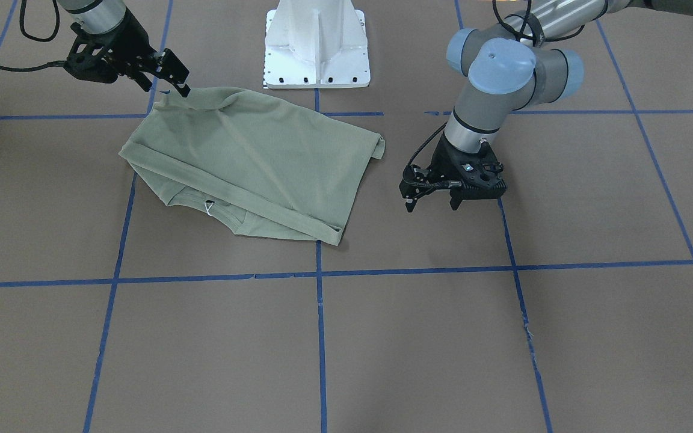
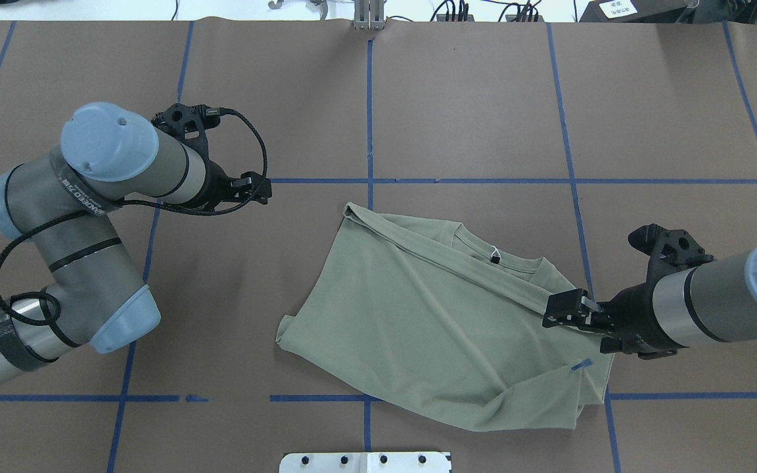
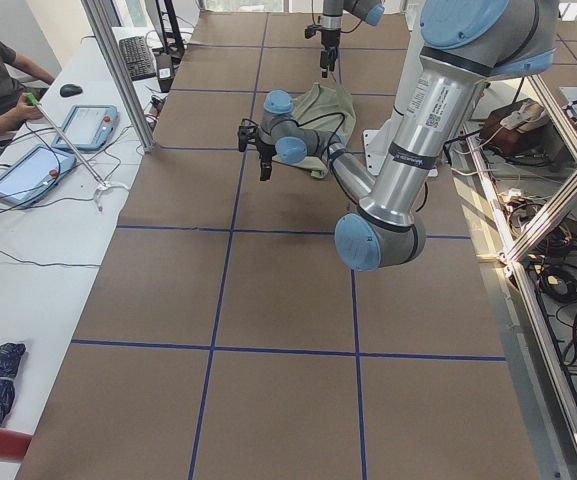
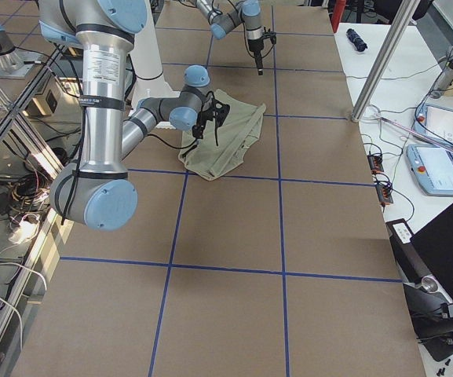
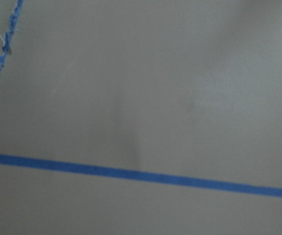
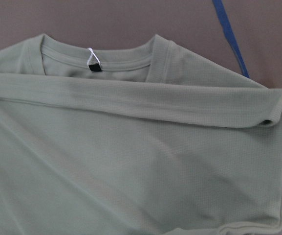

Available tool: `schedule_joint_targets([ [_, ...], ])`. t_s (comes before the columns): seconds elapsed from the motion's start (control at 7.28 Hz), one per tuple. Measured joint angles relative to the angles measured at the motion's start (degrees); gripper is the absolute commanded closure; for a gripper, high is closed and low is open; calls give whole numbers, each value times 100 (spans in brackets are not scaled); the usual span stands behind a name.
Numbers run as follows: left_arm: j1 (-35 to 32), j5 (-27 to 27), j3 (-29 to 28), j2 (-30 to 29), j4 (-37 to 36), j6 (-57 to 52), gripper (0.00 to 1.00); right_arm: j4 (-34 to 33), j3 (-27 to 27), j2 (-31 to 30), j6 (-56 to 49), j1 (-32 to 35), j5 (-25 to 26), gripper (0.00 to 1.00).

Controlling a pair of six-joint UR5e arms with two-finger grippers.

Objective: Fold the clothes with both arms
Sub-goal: 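Lower the left gripper to the shirt edge nearest it while the right gripper withdraws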

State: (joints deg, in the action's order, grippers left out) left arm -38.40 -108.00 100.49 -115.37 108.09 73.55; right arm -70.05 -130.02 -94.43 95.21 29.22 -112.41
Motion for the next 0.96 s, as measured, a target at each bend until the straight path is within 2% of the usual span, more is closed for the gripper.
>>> schedule_joint_targets([
  [0.69,18,7,99,132,-13,34,1,0,-66,95,-29,118,-50,0],
  [0.96,68,-29,512,434,-41,263,1,0,-71,337,-29,357,-79,0],
])
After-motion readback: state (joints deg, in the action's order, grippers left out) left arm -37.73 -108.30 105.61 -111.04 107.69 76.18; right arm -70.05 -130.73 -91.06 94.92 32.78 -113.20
